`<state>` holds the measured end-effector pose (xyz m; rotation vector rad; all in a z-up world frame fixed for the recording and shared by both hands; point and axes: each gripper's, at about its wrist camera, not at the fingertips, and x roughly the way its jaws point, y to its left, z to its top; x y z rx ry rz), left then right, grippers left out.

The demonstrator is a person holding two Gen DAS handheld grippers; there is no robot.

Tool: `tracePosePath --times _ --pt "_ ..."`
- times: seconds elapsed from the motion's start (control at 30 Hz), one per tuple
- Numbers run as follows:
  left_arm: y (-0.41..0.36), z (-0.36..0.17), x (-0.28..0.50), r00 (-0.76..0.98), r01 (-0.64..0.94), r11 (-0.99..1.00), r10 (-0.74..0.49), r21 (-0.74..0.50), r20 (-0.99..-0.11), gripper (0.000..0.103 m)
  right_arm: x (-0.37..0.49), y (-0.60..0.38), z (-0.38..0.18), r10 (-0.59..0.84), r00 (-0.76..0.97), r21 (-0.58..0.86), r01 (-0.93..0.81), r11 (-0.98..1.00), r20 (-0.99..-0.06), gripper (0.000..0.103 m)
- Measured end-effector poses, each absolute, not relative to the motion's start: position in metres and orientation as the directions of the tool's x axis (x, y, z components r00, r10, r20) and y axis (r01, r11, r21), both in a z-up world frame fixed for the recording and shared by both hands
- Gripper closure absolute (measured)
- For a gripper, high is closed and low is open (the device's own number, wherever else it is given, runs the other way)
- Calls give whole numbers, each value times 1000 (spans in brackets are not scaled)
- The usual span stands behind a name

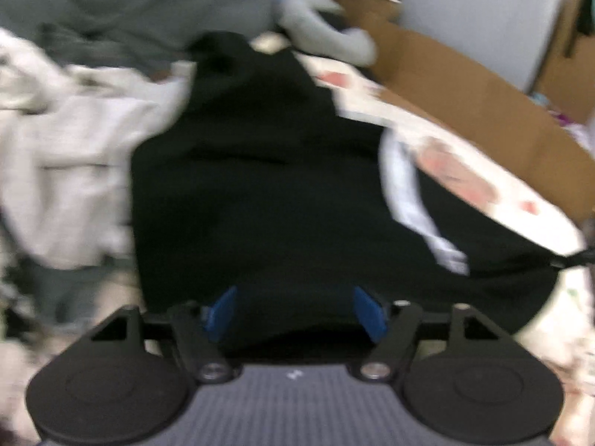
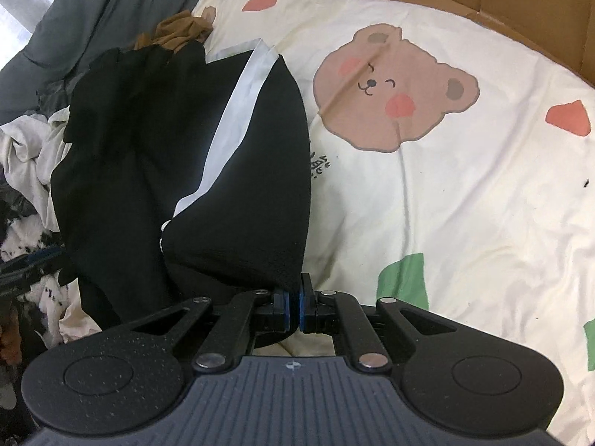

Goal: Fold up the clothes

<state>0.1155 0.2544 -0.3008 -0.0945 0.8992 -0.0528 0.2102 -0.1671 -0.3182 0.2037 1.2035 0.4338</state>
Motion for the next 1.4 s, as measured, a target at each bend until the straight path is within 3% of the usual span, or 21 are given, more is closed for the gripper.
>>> tracePosePath --times 0.17,0.33,0.6,0.67,0.73,0.8,0.83,1.1,1.4 --pt "292 -316 116 622 -153 983 15 -102 -783 27 209 -166 -321 425 287 376 -211 902 -858 101" --pt "306 -339 107 612 -189 974 19 -122 -791 27 207 -166 -324 421 285 373 -207 904 -861 101" --pt "333 -368 81 607 -307 877 -119 -370 -786 35 204 -165 -327 422 288 375 -206 904 -860 101" --pt "337 -370 76 622 -314 851 -150 -421 -768 42 203 -165 -327 425 286 377 -209 903 -859 101" --pt "340 -371 71 636 -315 823 -186 -473 -749 68 203 -165 -328 426 283 378 -212 901 -859 101" --pt "341 -370 69 639 -320 802 -210 -504 -740 84 203 -165 -328 427 283 378 -213 901 -859 101" --pt "342 -369 68 641 -323 796 -214 -512 -737 98 203 -165 -328 427 283 378 -214 901 -859 101" --pt "353 -327 74 655 -275 828 -211 -489 -725 100 195 -157 -330 425 263 379 -208 902 -866 101" --pt "351 -214 102 676 -173 902 -183 -395 -714 100 186 -141 -313 483 263 430 -234 872 -836 101"
